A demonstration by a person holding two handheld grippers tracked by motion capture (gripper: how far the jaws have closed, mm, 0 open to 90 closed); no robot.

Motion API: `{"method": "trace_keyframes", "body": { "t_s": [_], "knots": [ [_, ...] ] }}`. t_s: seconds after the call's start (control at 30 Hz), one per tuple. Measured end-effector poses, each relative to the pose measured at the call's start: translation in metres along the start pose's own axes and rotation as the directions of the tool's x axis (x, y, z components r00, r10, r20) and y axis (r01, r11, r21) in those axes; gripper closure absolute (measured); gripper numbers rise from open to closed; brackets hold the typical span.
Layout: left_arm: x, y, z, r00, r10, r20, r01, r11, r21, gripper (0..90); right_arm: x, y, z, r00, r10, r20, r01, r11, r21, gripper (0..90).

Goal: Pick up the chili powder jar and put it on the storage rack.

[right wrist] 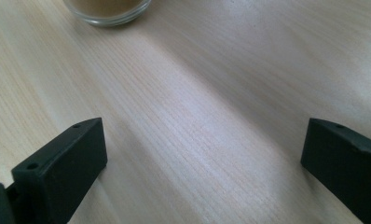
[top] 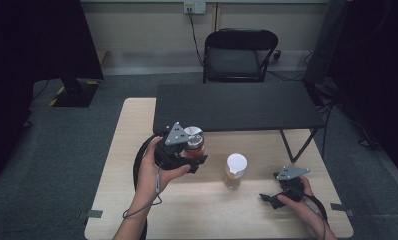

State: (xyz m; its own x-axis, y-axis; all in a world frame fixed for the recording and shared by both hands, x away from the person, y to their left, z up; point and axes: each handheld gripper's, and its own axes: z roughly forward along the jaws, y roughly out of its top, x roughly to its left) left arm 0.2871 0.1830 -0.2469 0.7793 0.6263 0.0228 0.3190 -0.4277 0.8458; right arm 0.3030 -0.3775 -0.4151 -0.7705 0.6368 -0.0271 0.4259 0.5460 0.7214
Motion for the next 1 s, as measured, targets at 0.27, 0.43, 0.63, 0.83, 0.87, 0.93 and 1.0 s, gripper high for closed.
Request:
{"method": "trace_keyframes", "body": {
  "t_s": [0.27, 0.43, 0.63, 0.83, 0.87, 0.93, 1.0],
  "knots": [
    [0.004, 0.019, -0.002, 0.9999, 0.0, -0.013, 0.0, 1.0, 0.002, 30.6, 0.0, 0.0, 0.0, 1.0, 0.0, 0.0, 0.0, 1.0, 0.0, 0.0],
    [0.008, 0.026, -0.002, 0.9997, -0.012, -0.022, 0.012, 0.9999, -0.004, 30.6, 0.0, 0.0, 0.0, 1.0, 0.0, 0.0, 0.0, 1.0, 0.0, 0.0],
    [0.01, 0.04, 0.0, 0.9988, -0.015, -0.046, 0.015, 0.9999, 0.0, 30.6, 0.0, 0.0, 0.0, 1.0, 0.0, 0.0, 0.0, 1.0, 0.0, 0.0],
    [0.011, 0.052, 0.005, 0.997, -0.021, -0.075, 0.021, 0.9998, 0.004, 30.6, 0.0, 0.0, 0.0, 1.0, 0.0, 0.0, 0.0, 1.0, 0.0, 0.0],
    [0.011, 0.054, 0.007, 0.9965, -0.025, -0.08, 0.025, 0.9997, 0.003, 30.6, 0.0, 0.0, 0.0, 1.0, 0.0, 0.0, 0.0, 1.0, 0.0, 0.0],
    [0.012, 0.057, 0.01, 0.9958, -0.03, -0.086, 0.031, 0.9995, 0.001, 30.6, 0.0, 0.0, 0.0, 1.0, 0.0, 0.0, 0.0, 1.0, 0.0, 0.0],
    [0.014, 0.059, 0.014, 0.9947, -0.043, -0.093, 0.043, 0.9991, 0.0, 30.6, 0.0, 0.0, 0.0, 1.0, 0.0, 0.0, 0.0, 1.0, 0.0, 0.0]
  ]
}}
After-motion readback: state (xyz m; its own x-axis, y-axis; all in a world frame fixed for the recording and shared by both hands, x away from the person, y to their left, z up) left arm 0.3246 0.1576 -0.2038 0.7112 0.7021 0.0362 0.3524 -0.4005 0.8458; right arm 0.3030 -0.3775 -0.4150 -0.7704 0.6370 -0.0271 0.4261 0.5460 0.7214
